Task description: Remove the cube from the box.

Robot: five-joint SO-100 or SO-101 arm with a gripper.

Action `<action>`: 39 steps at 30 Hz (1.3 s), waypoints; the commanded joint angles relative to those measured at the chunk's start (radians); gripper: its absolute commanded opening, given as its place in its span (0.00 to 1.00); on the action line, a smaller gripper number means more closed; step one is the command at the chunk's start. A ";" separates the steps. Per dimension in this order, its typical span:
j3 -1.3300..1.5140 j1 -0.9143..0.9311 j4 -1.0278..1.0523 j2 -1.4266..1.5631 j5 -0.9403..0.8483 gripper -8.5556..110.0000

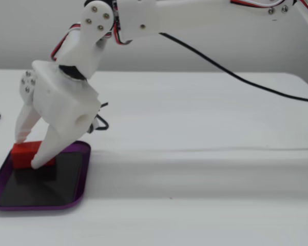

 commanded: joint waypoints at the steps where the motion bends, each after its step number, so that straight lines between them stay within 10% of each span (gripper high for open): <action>1: 0.005 0.002 -0.020 -0.017 -0.005 0.20; 33: -0.046 0.080 -0.023 0.074 -0.049 0.19; 39: -0.043 0.080 -0.025 0.072 -0.118 0.06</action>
